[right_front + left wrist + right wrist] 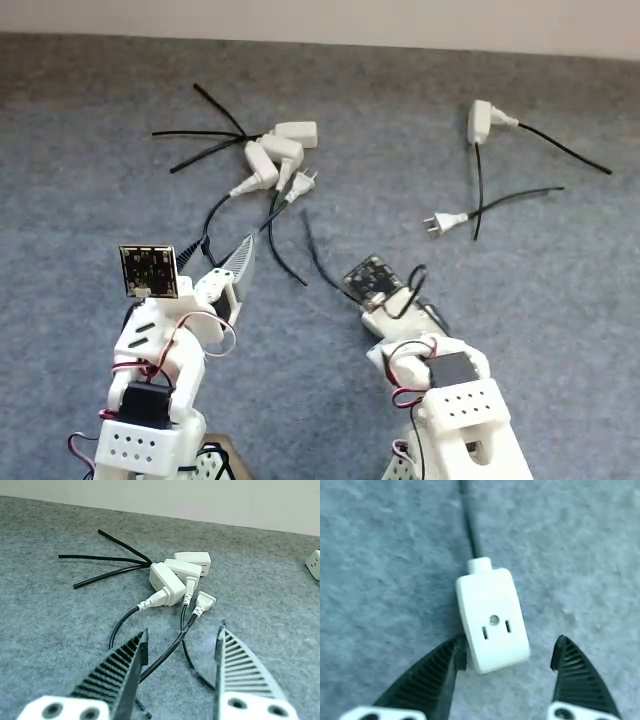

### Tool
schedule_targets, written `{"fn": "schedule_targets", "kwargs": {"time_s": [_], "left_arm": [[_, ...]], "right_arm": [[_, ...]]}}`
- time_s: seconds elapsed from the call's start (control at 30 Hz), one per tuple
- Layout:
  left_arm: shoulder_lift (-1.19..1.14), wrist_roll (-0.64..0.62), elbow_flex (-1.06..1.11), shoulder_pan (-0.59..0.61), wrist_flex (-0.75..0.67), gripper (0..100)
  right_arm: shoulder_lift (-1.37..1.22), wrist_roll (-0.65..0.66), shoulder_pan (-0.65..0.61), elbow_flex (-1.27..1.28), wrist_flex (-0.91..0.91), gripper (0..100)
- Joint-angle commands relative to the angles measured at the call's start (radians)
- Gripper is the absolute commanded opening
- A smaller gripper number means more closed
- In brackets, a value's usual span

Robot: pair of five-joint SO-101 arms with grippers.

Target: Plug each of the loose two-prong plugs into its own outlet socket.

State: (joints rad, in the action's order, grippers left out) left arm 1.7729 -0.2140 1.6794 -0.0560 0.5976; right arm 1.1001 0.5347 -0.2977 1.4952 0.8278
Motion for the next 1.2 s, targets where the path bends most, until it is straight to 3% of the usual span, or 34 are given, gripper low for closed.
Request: {"fn": "schedule_targets", "kwargs": {"time_s": [0.0, 0.23, 0.4, 0.53, 0.67, 0.77, 0.93, 1.1, 1.17], "left_arm": [[0.004, 0.008, 0.016, 0.015, 0.002, 23], [0.004, 0.008, 0.016, 0.015, 0.002, 23], [0.004, 0.008, 0.016, 0.015, 0.002, 23], [0.004, 0.008, 0.016, 0.015, 0.002, 23], [0.004, 0.008, 0.016, 0.015, 0.002, 23], [0.004, 0.008, 0.016, 0.015, 0.002, 23], [0.004, 0.008, 0.016, 0.015, 0.002, 23], [0.004, 0.008, 0.016, 0.015, 0.002, 23], [0.004, 0.008, 0.016, 0.015, 0.002, 23]], "right_arm": [[-0.007, 0.091, 0.104, -0.004, -0.024, 26.5], [-0.004, 0.155, 0.278, -0.068, 0.004, 26.5], [0.001, 0.152, 0.286, -0.282, 0.2, 26.5], [-0.007, 0.15, 0.26, -0.381, 0.223, 26.5], [-0.008, 0.109, 0.125, -0.289, 0.213, 26.5], [-0.008, 0.029, 0.048, -0.176, 0.104, 26.5], [-0.008, 0.038, 0.061, 0.013, -0.079, 26.5], [-0.007, 0.1, 0.119, 0.091, -0.068, 26.5], [-0.007, 0.127, 0.127, 0.084, 0.022, 26.5]]}}
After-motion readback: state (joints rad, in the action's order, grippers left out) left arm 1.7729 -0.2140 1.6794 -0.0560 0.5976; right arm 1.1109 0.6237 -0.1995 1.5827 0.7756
